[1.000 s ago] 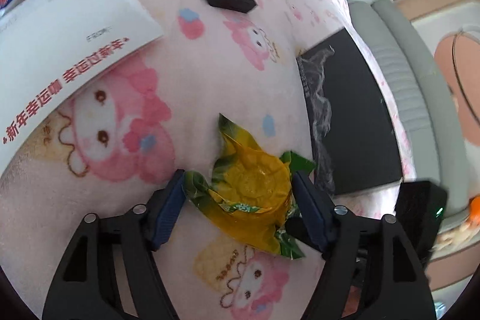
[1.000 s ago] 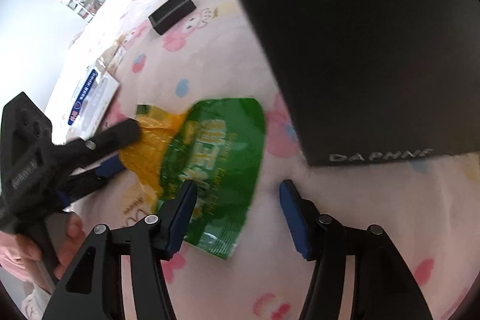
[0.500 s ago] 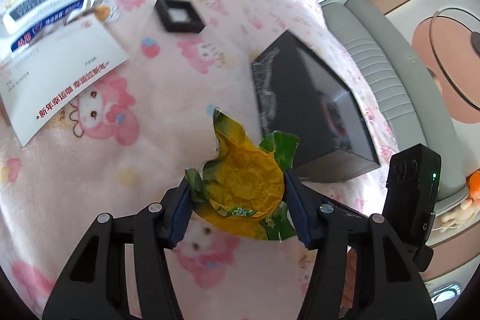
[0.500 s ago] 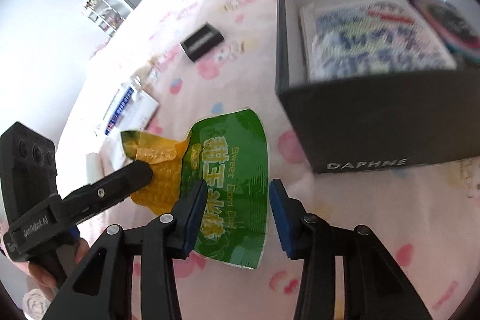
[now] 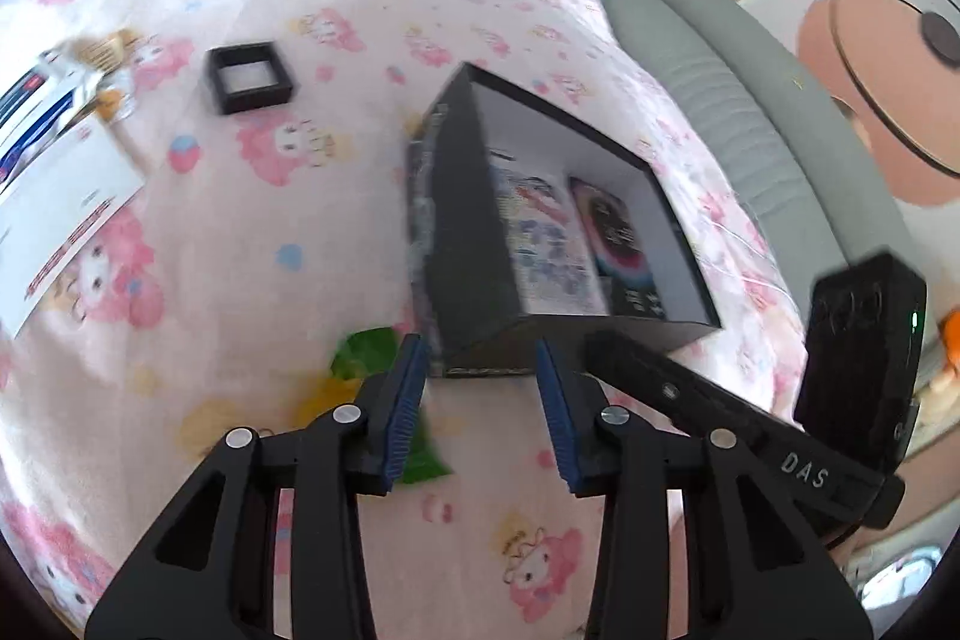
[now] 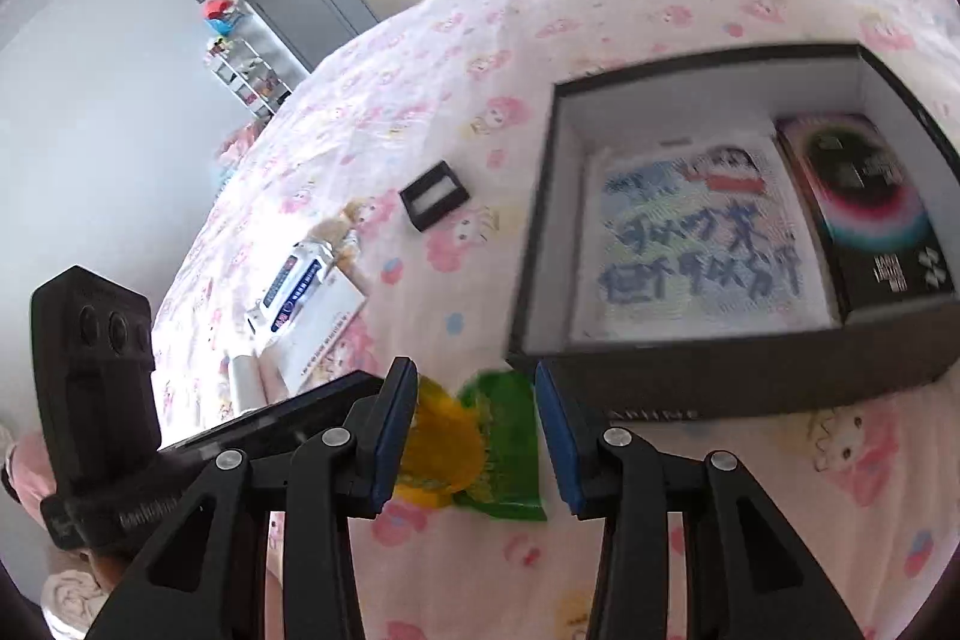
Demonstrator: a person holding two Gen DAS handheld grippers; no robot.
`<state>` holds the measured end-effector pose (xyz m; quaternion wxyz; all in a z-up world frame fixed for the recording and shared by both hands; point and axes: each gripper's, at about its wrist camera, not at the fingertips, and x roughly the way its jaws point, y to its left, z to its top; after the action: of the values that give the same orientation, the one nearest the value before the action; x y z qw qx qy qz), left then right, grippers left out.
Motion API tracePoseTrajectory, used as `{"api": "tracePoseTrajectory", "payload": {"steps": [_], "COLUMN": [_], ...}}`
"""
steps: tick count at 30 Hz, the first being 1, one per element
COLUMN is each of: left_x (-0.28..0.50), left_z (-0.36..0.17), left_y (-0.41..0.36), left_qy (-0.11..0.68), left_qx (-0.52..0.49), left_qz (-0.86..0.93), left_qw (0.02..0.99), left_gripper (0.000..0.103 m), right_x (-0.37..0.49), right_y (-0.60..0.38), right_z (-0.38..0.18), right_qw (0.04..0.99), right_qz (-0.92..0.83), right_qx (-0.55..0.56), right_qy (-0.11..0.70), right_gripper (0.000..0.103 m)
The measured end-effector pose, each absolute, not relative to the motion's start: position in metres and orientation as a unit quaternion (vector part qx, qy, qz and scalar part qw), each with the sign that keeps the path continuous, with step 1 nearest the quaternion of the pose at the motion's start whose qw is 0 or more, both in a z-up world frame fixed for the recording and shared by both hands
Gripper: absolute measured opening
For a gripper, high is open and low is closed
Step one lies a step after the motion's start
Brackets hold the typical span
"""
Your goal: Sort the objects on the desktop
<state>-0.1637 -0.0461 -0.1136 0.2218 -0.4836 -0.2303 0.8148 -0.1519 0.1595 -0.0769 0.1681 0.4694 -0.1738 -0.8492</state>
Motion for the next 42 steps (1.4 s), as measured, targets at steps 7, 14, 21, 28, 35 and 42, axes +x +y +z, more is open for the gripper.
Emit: {"api": "tracePoseTrajectory", "payload": {"steps": [7,14,21,28,35,42], "left_x": [-0.143,-0.13,-0.136,-0.136,-0.143,-0.141], "left_z": [-0.151,-0.189,-0.217,-0.221,-0.23,-0.225], "left_y": [-0.086,-0.132,-0.13,-0.129,-0.125,-0.119], "left_qy": [-0.251,-0.322,-0.337,-0.351,-0.366,-0.371], "left_qx": [-0.502,-0.496,-0.514,-0.506,-0.507,-0.497], "left_qz": [0.813,0.796,0.776,0.772,0.761,0.759], "left_qw": [0.154,0.128,0.139,0.158,0.172,0.198], "left_gripper": [0.037,0.042,0.053,0.053,0.054,0.044], "right_x": [-0.12,-0.139,-0.165,-0.18,-0.194,-0.181], "right_y": [0.171,0.136,0.106,0.087,0.072,0.068], "right_z": [-0.132,-0.157,-0.163,-0.177,-0.199,-0.193], "right_qw": [0.153,0.176,0.18,0.186,0.175,0.196], "right_qz": [-0.813,-0.802,-0.804,-0.791,-0.792,-0.803], "right_qx": [0.535,0.549,0.546,0.56,0.57,0.552], "right_qy": [-0.17,-0.157,-0.151,-0.161,-0.132,-0.114], "right_gripper": [0.037,0.04,0.055,0.06,0.049,0.016]}}
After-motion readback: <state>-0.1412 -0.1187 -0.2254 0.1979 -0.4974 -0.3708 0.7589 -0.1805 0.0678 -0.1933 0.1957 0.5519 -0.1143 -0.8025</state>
